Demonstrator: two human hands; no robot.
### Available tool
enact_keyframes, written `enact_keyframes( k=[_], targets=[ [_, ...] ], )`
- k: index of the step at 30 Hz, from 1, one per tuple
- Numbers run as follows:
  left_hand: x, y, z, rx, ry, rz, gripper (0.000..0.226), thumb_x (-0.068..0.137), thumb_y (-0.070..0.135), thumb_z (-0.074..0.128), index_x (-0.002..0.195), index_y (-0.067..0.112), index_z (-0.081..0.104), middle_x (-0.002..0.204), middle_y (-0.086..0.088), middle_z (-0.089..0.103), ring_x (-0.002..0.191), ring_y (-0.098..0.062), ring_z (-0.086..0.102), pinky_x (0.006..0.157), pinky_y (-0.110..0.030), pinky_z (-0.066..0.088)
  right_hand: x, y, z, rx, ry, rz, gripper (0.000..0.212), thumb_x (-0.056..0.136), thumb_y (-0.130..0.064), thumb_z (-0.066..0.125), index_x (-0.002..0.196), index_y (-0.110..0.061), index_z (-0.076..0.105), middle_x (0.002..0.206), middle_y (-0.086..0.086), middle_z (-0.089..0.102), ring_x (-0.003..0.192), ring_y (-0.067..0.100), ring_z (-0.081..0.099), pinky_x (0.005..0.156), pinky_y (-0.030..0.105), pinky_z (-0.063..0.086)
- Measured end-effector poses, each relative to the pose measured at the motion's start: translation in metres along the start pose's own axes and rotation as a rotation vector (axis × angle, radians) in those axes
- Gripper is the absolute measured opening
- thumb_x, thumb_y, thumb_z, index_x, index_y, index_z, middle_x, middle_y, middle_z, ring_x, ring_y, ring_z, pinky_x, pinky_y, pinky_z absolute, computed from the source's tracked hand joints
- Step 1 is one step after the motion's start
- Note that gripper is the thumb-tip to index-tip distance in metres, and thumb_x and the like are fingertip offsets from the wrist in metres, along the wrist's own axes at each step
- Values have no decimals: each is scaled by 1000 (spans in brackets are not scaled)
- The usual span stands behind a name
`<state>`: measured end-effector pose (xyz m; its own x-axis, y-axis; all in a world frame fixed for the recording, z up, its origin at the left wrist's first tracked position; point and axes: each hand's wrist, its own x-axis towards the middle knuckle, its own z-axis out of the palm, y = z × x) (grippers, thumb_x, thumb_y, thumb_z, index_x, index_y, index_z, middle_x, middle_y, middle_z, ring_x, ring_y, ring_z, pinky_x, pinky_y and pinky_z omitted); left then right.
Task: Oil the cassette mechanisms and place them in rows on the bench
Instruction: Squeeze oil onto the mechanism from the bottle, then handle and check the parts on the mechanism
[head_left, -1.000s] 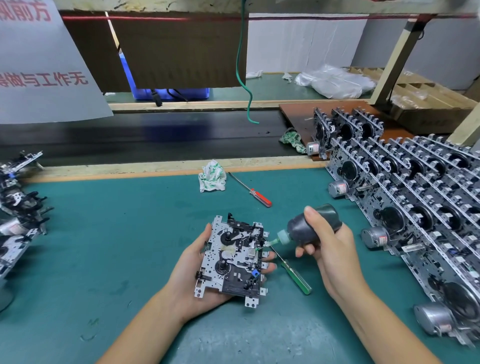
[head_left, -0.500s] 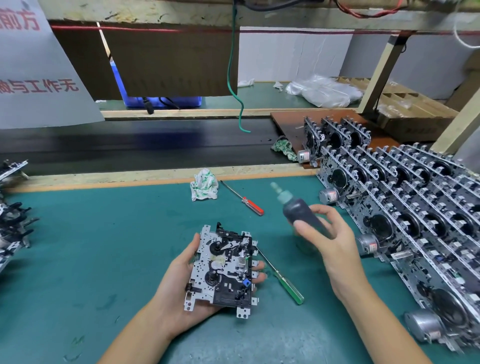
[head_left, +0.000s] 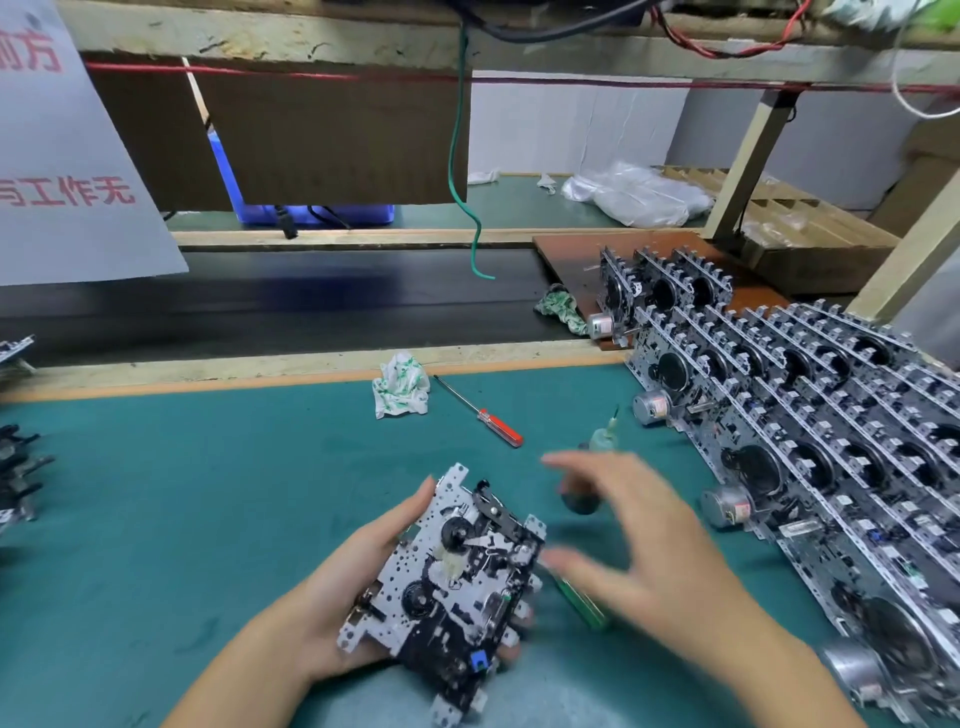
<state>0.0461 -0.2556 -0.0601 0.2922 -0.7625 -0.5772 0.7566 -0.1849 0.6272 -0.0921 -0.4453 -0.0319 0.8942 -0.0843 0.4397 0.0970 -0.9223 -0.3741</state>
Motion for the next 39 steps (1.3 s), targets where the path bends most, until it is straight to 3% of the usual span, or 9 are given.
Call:
enact_keyframes(
  k=[3, 8, 13, 17, 20, 23, 28, 34, 39],
  targets=[
    [-1, 6, -5, 56, -175, -57, 54, 80, 51, 67, 115, 9, 69, 126, -17, 61, 116, -32, 59, 94, -41, 50, -6, -8, 3, -166, -264, -119, 71, 72, -80, 39, 111, -24, 61, 94, -14, 63, 88, 2, 54, 80, 13, 44],
    [8, 21, 0, 236, -118, -135, 47, 81, 48, 56, 101, 10, 75, 115, -15, 68, 100, -25, 68, 84, -34, 55, -13, -7, 8, -280, -180, -179, 54, 73, -71, 45, 74, -22, 67, 61, -11, 57, 58, 10, 55, 65, 17, 39],
    [11, 24, 0, 336, -98, -211, 45, 74, 48, 64, 94, 9, 76, 100, -12, 72, 85, -22, 70, 89, -36, 52, -23, -12, 12, -214, -200, -135, 51, 70, -68, 53, 69, -18, 64, 57, -8, 52, 54, 13, 51, 62, 18, 36],
    [7, 30, 0, 442, -33, -187, 60, 68, 69, 57, 65, 10, 69, 63, -3, 58, 51, -13, 53, 53, -21, 47, -25, -12, 18, -171, -138, -81, 51, 73, -67, 51, 66, -18, 63, 54, -9, 49, 50, 12, 48, 58, 18, 33],
    [-8, 30, 3, 762, 129, -13, 76, 66, 81, 38, 65, 14, 73, 60, -1, 65, 47, -10, 56, 49, -18, 47, -26, -14, 17, -68, -166, 103, 61, 70, -84, 37, 69, -26, 56, 57, -11, 52, 56, 9, 50, 56, 20, 37],
    [-25, 20, -2, 1070, 407, 381, 82, 57, 96, 34, 99, 35, 68, 98, 15, 70, 83, 1, 65, 81, -25, 53, -26, -14, 24, 17, -160, 266, 59, 56, -94, 32, 63, -35, 37, 54, -13, 46, 56, 1, 41, 58, 15, 32],
    [-42, -2, -10, 1193, 356, 591, 69, 54, 94, 44, 113, 57, 53, 119, 38, 53, 114, 17, 46, 102, -23, 38, -8, -15, 30, 175, -47, 358, 66, 59, -85, 46, 61, -20, 44, 49, -8, 50, 50, 11, 39, 55, 29, 37],
    [-35, -10, -4, 1393, 579, 1049, 37, 82, 53, 64, 115, 38, 65, 109, 28, 64, 96, 7, 60, 82, -15, 45, 31, -15, 30, 323, -18, 454, 68, 67, -77, 51, 60, -10, 51, 54, 5, 60, 55, 19, 51, 63, 40, 45],
    [-42, 3, -1, 1287, 572, 1006, 40, 79, 52, 50, 116, 41, 64, 102, 36, 62, 89, 12, 59, 77, -11, 45, 35, -19, 27, 290, 2, 460, 69, 69, -80, 44, 52, -13, 48, 44, -5, 53, 47, 9, 40, 58, 34, 41]
  ],
)
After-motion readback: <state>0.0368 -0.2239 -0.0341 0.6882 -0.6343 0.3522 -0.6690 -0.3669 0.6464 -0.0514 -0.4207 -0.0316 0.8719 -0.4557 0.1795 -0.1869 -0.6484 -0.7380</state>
